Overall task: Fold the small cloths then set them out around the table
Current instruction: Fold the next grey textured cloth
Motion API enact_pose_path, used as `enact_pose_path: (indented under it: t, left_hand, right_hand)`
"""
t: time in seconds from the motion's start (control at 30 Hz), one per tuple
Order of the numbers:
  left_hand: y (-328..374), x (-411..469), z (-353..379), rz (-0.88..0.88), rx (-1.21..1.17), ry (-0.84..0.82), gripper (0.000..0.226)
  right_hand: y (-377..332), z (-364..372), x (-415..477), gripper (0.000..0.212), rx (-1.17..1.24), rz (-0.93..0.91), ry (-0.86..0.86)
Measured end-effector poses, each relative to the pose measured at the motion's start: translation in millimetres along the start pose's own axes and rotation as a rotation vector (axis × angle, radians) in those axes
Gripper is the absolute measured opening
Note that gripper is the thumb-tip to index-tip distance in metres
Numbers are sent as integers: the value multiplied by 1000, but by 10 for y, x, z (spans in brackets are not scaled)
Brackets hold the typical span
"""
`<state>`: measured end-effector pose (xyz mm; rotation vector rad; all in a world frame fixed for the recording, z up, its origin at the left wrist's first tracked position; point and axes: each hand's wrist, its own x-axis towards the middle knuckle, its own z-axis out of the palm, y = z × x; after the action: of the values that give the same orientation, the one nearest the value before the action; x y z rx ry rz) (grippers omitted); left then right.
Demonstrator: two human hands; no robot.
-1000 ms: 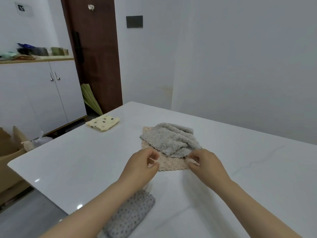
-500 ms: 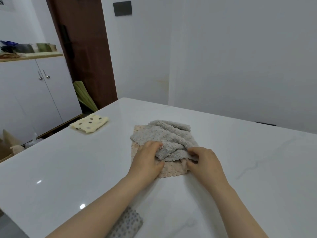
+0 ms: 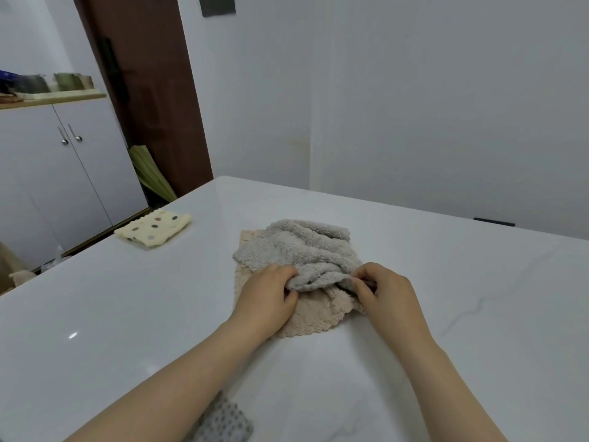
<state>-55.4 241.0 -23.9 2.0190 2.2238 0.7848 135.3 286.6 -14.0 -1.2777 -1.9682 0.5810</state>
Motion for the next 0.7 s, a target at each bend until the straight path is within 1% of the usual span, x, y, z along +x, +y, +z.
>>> enact_pose_path:
  t: [0.03, 0.1, 0.13, 0.23, 0.33, 0.43, 0.6, 0.7]
  left_hand:
    - [1, 9, -20, -3, -12, 16, 12]
    - [1, 29, -79, -12, -39, 44, 11]
    - [2, 38, -116, -14, -60, 67, 13]
    - [37, 42, -232, -1, -129, 139, 14]
    - [126, 12, -379, 39, -156, 188, 13]
    - [218, -29, -523, 97, -174, 229, 10]
    - [375, -125, -752, 152, -180, 296, 11]
    - [503, -192, -909, 201, -188, 341, 10]
  right_hand:
    - [-21, -12, 1, 10, 7, -1, -4]
    - [-66, -40, -9, 3, -5, -2, -25]
    - [-89, -52, -19, 7, -13, -7, -32]
    - [-146, -77, -38, 28, -6, -11, -38]
    - [-240, -133, -57, 37, -16, -37, 33]
    - [-342, -212, -73, 31, -7, -83, 146]
    - [-515, -422, -71, 13, -81, -172, 261]
    - [-641, -623, -116, 9, -79, -227, 339]
